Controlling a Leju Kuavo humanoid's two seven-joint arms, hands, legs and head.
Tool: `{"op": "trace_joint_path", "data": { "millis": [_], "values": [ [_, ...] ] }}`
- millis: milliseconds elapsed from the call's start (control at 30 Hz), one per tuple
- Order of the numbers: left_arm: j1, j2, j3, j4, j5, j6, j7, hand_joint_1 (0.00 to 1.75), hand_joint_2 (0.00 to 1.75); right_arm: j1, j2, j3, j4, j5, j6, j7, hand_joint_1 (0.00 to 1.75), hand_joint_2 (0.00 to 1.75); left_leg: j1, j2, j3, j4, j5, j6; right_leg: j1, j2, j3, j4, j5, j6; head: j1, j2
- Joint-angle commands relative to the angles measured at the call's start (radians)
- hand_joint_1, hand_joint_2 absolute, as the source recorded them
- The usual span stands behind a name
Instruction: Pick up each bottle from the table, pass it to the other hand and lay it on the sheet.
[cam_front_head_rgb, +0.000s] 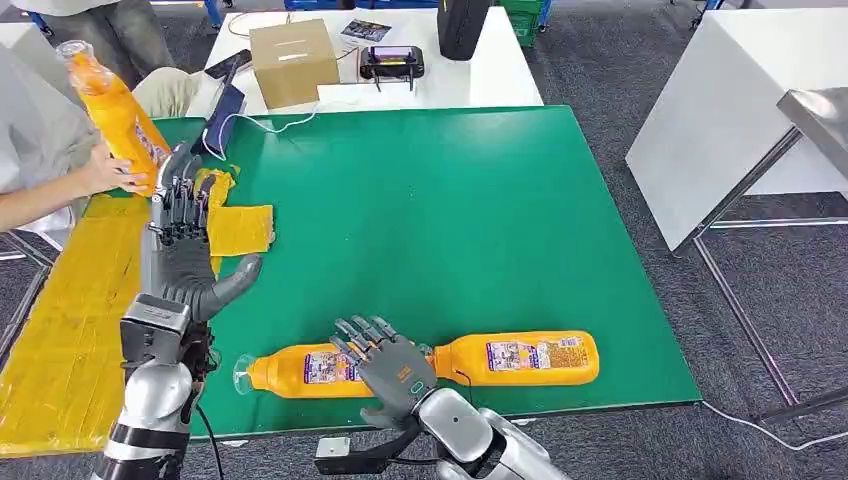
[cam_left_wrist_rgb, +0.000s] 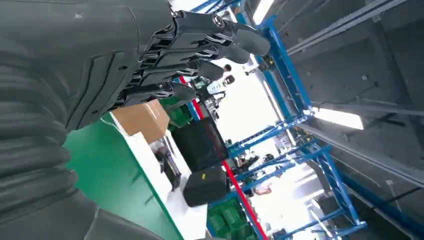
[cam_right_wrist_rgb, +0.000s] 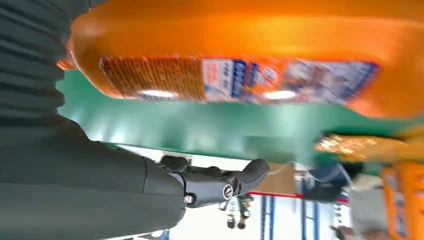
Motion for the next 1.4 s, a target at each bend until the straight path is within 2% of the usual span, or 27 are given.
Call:
{"op": "trace_joint_path", "data": {
  "millis": [33, 267, 433, 467, 533, 567, 633, 1067, 1100, 1167, 1267, 1400],
  "values": [
    [0.006, -0.009, -0.040, 0.000, 0.100, -0.103, 0.003, 0.00, 1.75, -0.059, 0.041, -0.063, 0.203, 0.062, -0.024, 0.049, 0.00, 1.75, 0.001, -0.002, 0.003, 0.000, -0.001, -0.001, 0.000, 0.004, 0.003, -0.001, -0.001, -0.001, 0.000, 0.000],
    [-0.011, -0.018, -0.092, 0.006, 0.114, -0.119, 0.001, 0.00, 1.75, -0.115, 0.087, -0.130, 0.403, 0.054, 0.016, 0.071, 0.00, 1.75, 0.001, -0.004, 0.005, -0.001, -0.001, -0.001, 0.000, 0.004, 0.005, -0.001, -0.002, -0.001, 0.000, 0.000],
    [-0.014, -0.017, -0.093, 0.011, 0.116, -0.118, 0.001, 0.00, 1.75, -0.119, 0.090, -0.132, 0.416, 0.052, 0.011, 0.069, 0.03, 1.75, 0.001, -0.003, 0.004, 0.000, -0.001, -0.001, 0.000, 0.005, 0.005, 0.000, -0.001, -0.001, 0.000, 0.000],
    [-0.014, -0.018, -0.093, 0.014, 0.122, -0.118, 0.002, 0.00, 1.75, -0.124, 0.093, -0.135, 0.427, 0.049, 0.025, 0.071, 0.30, 1.75, 0.001, -0.004, 0.003, 0.000, -0.001, -0.001, 0.000, 0.003, 0.004, -0.001, -0.001, -0.001, 0.000, 0.000],
    [-0.018, -0.020, -0.096, 0.024, 0.127, -0.119, 0.002, 0.00, 1.75, -0.133, 0.097, -0.145, 0.450, 0.029, 0.050, 0.068, 1.36, 1.75, 0.001, -0.005, 0.004, -0.001, -0.001, -0.001, 0.000, 0.003, 0.005, -0.001, -0.001, -0.001, 0.000, 0.000],
    [-0.022, -0.021, -0.099, 0.029, 0.133, -0.120, 0.000, 0.00, 1.75, -0.139, 0.099, -0.151, 0.464, 0.009, 0.060, 0.054, 1.36, 1.75, 0.001, -0.004, 0.003, 0.000, 0.000, -0.001, 0.000, 0.002, 0.004, -0.001, -0.001, -0.001, 0.000, 0.000],
    [-0.026, -0.023, -0.107, 0.036, 0.141, -0.119, -0.004, 0.00, 1.75, -0.152, 0.100, -0.153, 0.489, -0.012, 0.069, 0.042, 1.52, 1.75, 0.001, -0.004, 0.004, 0.000, -0.001, -0.001, 0.000, 0.004, 0.004, -0.001, -0.001, -0.001, 0.000, 0.000],
    [-0.024, -0.026, -0.105, 0.041, 0.181, -0.117, -0.014, 0.00, 1.75, -0.172, 0.103, -0.136, 0.531, -0.031, 0.064, 0.017, 1.55, 1.75, 0.001, -0.007, 0.007, -0.001, -0.001, -0.001, 0.000, 0.003, 0.007, -0.001, -0.002, -0.002, 0.000, 0.000],
    [-0.025, -0.026, -0.105, 0.041, 0.181, -0.116, -0.014, 0.00, 1.75, -0.171, 0.104, -0.138, 0.528, -0.038, 0.054, 0.011, 1.61, 1.75, 0.001, -0.005, 0.006, -0.001, 0.000, -0.001, 0.000, 0.001, 0.005, -0.001, 0.000, -0.001, 0.000, 0.000],
    [-0.024, -0.024, -0.107, 0.040, 0.183, -0.117, -0.016, 0.00, 1.75, -0.161, 0.095, -0.175, 0.495, -0.076, -0.017, -0.002, 1.75, 1.75, 0.001, -0.007, 0.007, -0.001, -0.001, -0.001, 0.000, 0.003, 0.007, -0.001, -0.002, -0.002, 0.000, 0.000],
    [-0.020, -0.022, -0.109, 0.034, 0.181, -0.117, -0.016, 0.00, 1.75, -0.163, 0.088, -0.182, 0.474, -0.077, -0.023, 0.002, 1.75, 1.75, 0.001, -0.007, 0.007, -0.001, -0.001, -0.001, 0.000, 0.003, 0.007, -0.001, -0.001, -0.001, 0.000, 0.000],
    [-0.008, -0.015, -0.120, 0.010, 0.145, -0.114, -0.010, 0.00, 1.75, -0.082, 0.056, -0.339, 0.237, -0.143, -0.256, -0.023, 1.75, 1.75, 0.001, -0.006, 0.005, 0.000, -0.001, -0.001, 0.000, 0.002, 0.005, -0.001, -0.001, -0.001, 0.000, 0.000]
  ]
}}
